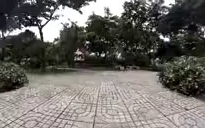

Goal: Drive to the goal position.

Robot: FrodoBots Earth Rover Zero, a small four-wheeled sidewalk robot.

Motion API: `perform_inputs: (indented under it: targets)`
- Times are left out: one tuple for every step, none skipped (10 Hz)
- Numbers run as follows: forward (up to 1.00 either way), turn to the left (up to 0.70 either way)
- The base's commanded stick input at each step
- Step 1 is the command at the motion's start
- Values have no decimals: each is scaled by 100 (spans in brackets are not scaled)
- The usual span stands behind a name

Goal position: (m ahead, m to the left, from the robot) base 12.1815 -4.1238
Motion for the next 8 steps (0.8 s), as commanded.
perform_inputs:
  targets:
    - [100,0]
    - [100,0]
    - [100,0]
    - [100,0]
    - [100,0]
    - [100,0]
    - [100,0]
    - [100,0]
